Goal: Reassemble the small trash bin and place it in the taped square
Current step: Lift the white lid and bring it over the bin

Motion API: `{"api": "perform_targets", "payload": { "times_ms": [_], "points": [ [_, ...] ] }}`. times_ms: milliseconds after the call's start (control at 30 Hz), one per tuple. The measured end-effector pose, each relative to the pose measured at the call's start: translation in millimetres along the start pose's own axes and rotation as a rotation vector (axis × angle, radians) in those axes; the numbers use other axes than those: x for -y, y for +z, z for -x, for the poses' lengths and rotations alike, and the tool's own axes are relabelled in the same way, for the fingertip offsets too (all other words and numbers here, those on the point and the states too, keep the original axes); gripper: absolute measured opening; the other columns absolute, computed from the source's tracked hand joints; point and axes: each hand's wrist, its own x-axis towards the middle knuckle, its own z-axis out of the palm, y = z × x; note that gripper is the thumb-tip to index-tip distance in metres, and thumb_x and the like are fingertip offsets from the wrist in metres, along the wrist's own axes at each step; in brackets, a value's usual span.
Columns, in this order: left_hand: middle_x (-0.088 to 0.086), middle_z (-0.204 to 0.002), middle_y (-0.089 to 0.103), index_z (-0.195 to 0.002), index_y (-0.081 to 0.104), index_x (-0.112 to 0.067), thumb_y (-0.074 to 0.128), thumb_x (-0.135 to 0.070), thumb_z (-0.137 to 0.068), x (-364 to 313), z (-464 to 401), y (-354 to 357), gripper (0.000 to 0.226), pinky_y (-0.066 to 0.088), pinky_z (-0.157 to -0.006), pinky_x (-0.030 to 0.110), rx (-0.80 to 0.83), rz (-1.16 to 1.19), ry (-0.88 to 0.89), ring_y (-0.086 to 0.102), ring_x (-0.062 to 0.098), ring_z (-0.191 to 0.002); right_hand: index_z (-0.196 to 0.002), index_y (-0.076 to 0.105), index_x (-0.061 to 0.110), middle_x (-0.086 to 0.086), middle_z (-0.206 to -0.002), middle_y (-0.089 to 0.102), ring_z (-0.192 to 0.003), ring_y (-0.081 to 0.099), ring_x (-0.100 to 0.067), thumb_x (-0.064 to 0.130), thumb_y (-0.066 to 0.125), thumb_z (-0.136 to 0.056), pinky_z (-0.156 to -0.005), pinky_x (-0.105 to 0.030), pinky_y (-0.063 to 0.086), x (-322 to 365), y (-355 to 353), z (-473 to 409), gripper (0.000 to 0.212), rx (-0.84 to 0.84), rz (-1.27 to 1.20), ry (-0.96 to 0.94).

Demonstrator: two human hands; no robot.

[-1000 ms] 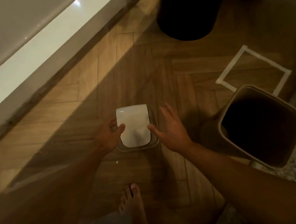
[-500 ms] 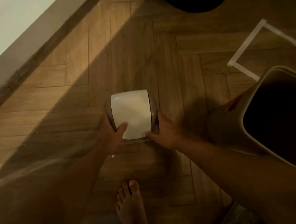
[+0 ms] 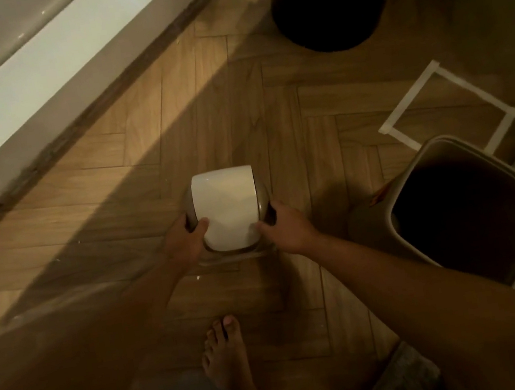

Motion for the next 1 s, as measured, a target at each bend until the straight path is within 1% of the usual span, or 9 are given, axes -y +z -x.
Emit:
{"api": "perform_targets", "payload": {
  "times_ms": [200,267,367,467,533,633,833,933,1000],
  "points": [
    [0.010,-0.151,0.049,-0.152,0.041,-0.016,0.055,-0.054,-0.094,-21,30,-22,0.071,0.037,-0.113,0.053,0.006,-0.049,0.026,0.048,0.033,-0.135,-0.143,0.054,0.014,-0.007,-0.139,0.063,-0.127,0.061,-0.027,0.029,0.067,-0.100,-0.092,-0.029,0.050,29,-32,37,0.048,-0.109,-0.030,-0.025],
    [0.012,-0.148,0.052,-0.150,0.044,-0.014,0.056,-0.051,-0.094,-43,44,-29,0.068,0.037,-0.113,0.050,-0.002,-0.079,0.068,0.050,0.033,-0.133,-0.142,0.055,0.013,-0.007,-0.138,0.064,-0.126,0.062,-0.026,0.028,0.069,-0.099,-0.093,-0.030,0.052,38,-44,49,0.048,-0.152,-0.034,-0.041],
    [0.009,-0.149,0.050,-0.150,0.041,-0.009,0.059,-0.035,-0.098,-76,67,-38,0.062,0.035,-0.106,0.034,-0.035,-0.054,0.124,0.048,0.030,-0.135,-0.146,0.053,0.012,-0.007,-0.139,0.064,-0.125,0.063,-0.024,0.025,0.069,-0.099,-0.089,-0.023,0.049,49,-62,70,0.052,-0.216,-0.054,-0.073],
    [0.004,-0.150,0.049,-0.152,0.039,-0.013,0.061,-0.036,-0.096,-92,88,-47,0.065,0.042,-0.105,0.037,-0.010,-0.052,0.218,0.050,0.023,-0.132,-0.151,0.049,0.015,-0.004,-0.140,0.063,-0.124,0.063,-0.022,0.025,0.070,-0.098,-0.074,-0.008,0.044,57,-77,90,0.058,-0.277,-0.072,-0.117],
    [-0.003,-0.148,0.048,-0.152,0.039,-0.017,0.062,-0.038,-0.095,-98,104,-55,0.066,0.047,-0.101,0.036,0.009,-0.046,0.252,0.052,0.018,-0.128,-0.150,0.050,0.017,-0.001,-0.139,0.063,-0.118,0.064,-0.018,0.026,0.071,-0.097,-0.068,-0.008,0.047,62,-85,105,0.058,-0.301,-0.105,-0.142],
    [0.001,-0.147,0.053,-0.151,0.041,-0.021,0.063,-0.041,-0.094,-107,122,-60,0.065,0.052,-0.095,0.035,0.035,-0.020,0.295,0.057,0.018,-0.124,-0.151,0.049,0.020,0.000,-0.141,0.062,-0.121,0.064,-0.019,0.029,0.073,-0.096,-0.087,-0.026,0.059,67,-97,127,0.060,-0.331,-0.129,-0.178],
    [-0.003,-0.142,0.058,-0.149,0.044,-0.026,0.067,-0.036,-0.092,-145,161,-65,0.063,0.053,-0.100,0.045,0.059,0.005,0.445,0.060,0.014,-0.122,-0.154,0.046,0.023,0.002,-0.147,0.059,-0.132,0.057,-0.016,0.030,0.072,-0.097,-0.095,-0.023,0.047,70,-125,172,0.064,-0.420,-0.166,-0.218],
    [-0.004,-0.142,0.056,-0.148,0.044,-0.028,0.066,-0.029,-0.093,-165,178,-59,0.059,0.053,-0.100,0.043,0.054,-0.002,0.522,0.058,0.015,-0.124,-0.154,0.046,0.023,0.004,-0.147,0.057,-0.124,0.050,-0.003,0.030,0.072,-0.097,-0.097,-0.020,0.044,69,-136,192,0.063,-0.501,-0.214,-0.240],
    [-0.008,-0.139,0.056,-0.148,0.045,-0.026,0.066,-0.024,-0.094,-178,187,-51,0.058,0.052,-0.100,0.039,0.038,0.004,0.557,0.057,0.013,-0.124,-0.152,0.048,0.026,0.005,-0.145,0.057,-0.121,0.047,0.000,0.032,0.073,-0.095,-0.103,-0.028,0.050,64,-143,201,0.062,-0.559,-0.241,-0.256]
  ]
}}
